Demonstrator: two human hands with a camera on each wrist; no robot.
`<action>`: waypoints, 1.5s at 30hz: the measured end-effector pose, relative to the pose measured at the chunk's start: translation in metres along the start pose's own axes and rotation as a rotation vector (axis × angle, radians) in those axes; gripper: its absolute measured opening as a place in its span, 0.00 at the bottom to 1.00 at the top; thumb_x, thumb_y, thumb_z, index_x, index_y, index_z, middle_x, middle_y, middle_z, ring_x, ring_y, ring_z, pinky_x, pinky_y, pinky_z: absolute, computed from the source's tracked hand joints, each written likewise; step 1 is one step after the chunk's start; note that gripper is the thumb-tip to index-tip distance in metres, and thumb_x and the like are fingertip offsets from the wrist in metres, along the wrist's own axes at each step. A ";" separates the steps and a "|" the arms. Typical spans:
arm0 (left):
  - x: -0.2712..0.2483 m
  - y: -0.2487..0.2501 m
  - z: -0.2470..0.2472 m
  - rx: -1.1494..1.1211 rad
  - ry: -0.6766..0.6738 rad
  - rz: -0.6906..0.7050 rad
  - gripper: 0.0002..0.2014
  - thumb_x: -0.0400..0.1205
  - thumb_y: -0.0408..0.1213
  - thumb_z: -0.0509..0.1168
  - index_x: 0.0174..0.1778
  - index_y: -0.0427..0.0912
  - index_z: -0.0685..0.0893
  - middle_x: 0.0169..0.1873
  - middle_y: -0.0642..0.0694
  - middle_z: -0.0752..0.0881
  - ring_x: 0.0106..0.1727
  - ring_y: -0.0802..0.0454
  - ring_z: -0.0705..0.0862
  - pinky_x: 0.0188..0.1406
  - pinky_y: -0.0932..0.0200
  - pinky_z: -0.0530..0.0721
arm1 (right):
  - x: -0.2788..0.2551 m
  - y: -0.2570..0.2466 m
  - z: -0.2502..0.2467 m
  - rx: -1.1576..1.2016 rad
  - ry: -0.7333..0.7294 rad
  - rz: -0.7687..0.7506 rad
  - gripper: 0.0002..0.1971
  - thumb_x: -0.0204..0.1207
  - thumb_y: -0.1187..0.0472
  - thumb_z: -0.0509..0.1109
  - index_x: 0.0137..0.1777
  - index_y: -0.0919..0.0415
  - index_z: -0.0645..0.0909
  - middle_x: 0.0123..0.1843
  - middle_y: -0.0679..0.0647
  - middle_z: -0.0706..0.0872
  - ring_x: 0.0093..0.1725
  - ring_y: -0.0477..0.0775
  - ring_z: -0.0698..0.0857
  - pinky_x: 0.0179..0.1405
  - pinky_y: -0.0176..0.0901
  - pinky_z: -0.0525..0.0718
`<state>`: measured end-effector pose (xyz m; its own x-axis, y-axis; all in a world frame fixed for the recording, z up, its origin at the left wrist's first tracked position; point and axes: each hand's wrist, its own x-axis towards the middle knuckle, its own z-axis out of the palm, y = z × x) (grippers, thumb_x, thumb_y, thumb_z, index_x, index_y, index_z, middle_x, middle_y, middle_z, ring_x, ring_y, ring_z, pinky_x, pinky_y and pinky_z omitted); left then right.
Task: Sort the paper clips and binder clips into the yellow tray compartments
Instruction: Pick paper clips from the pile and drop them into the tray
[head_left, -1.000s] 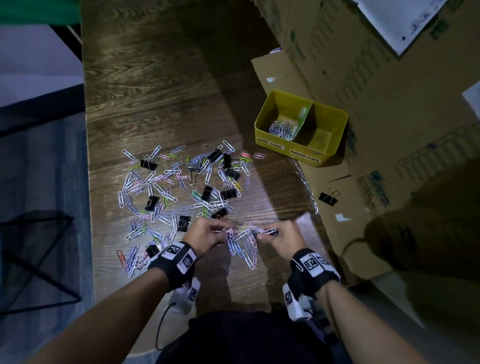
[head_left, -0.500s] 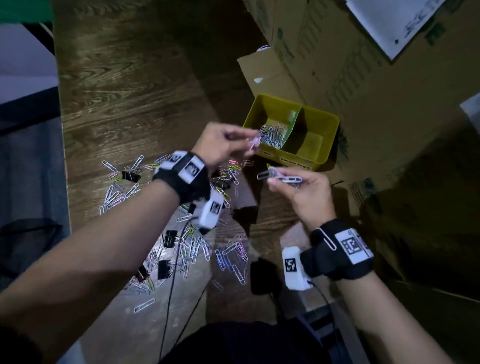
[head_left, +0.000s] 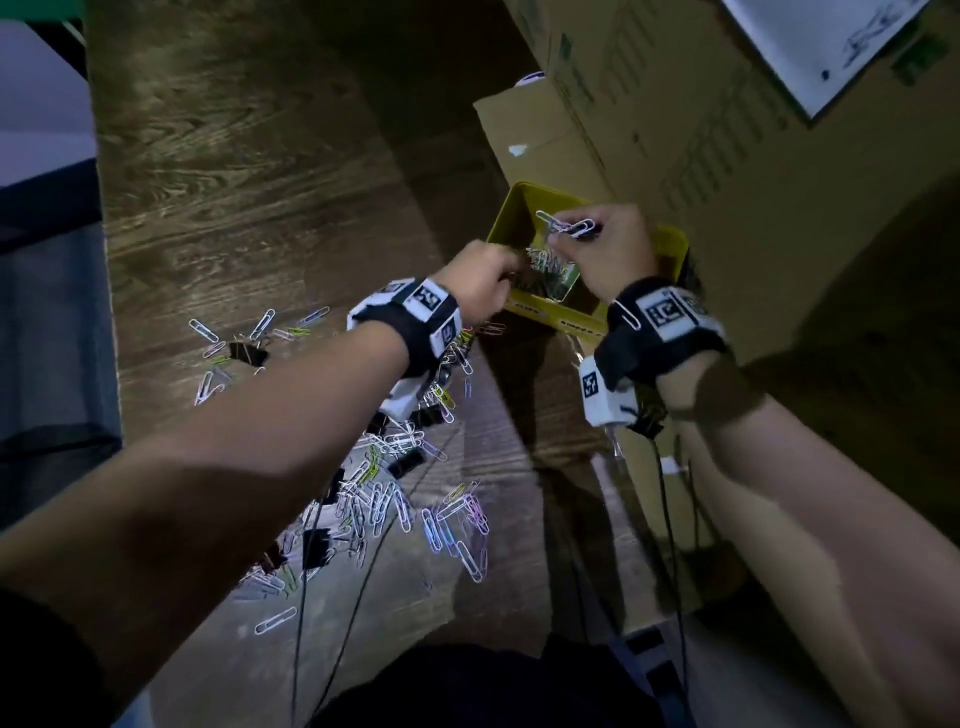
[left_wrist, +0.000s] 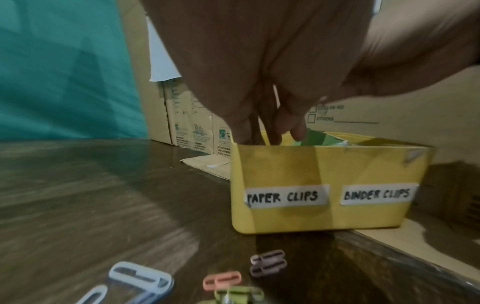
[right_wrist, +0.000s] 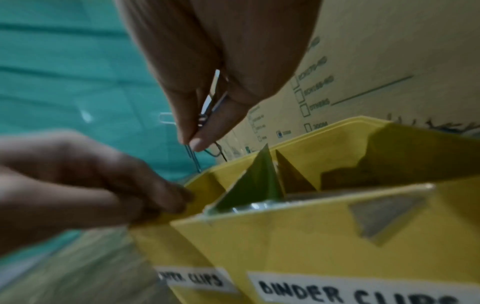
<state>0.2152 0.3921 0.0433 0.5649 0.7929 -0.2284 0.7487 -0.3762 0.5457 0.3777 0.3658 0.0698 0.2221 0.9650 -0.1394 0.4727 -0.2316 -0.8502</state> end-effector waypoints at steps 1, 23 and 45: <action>-0.013 -0.001 0.002 -0.036 0.075 0.060 0.19 0.74 0.23 0.57 0.56 0.37 0.86 0.58 0.37 0.84 0.60 0.41 0.82 0.65 0.58 0.75 | 0.005 0.003 0.006 -0.094 -0.036 -0.009 0.12 0.71 0.65 0.76 0.55 0.58 0.87 0.50 0.55 0.90 0.48 0.51 0.88 0.53 0.47 0.87; -0.219 -0.008 0.137 0.298 -0.364 0.213 0.27 0.77 0.32 0.57 0.75 0.38 0.68 0.74 0.39 0.68 0.75 0.41 0.64 0.73 0.42 0.69 | -0.156 0.047 0.058 -0.553 -0.725 -0.300 0.30 0.67 0.48 0.78 0.68 0.57 0.77 0.61 0.56 0.80 0.61 0.56 0.79 0.62 0.43 0.77; -0.246 -0.008 0.154 0.366 -0.267 -0.083 0.25 0.79 0.36 0.59 0.74 0.40 0.68 0.71 0.39 0.70 0.68 0.37 0.69 0.69 0.41 0.70 | -0.268 0.082 0.112 -0.729 -0.627 -0.047 0.33 0.76 0.61 0.69 0.79 0.62 0.60 0.73 0.62 0.68 0.70 0.63 0.74 0.69 0.50 0.71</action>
<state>0.1231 0.1262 -0.0287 0.5312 0.6942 -0.4857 0.8415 -0.4990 0.2071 0.2616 0.1021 -0.0196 -0.2069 0.8167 -0.5387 0.9302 -0.0063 -0.3669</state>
